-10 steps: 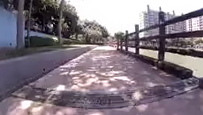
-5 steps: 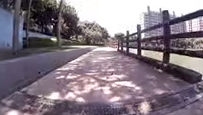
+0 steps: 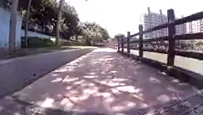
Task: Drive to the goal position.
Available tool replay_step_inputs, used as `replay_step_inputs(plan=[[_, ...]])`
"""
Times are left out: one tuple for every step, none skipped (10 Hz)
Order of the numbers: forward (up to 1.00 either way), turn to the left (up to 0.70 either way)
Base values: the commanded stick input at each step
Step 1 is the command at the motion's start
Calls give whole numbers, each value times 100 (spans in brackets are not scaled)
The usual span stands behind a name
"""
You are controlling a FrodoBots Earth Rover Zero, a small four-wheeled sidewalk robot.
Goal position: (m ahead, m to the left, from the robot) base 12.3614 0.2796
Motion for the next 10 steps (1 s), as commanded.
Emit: replay_step_inputs(plan=[[100,0],[100,0],[100,0],[100,0],[100,0],[100,0],[100,0],[100,0],[100,0],[100,0]])
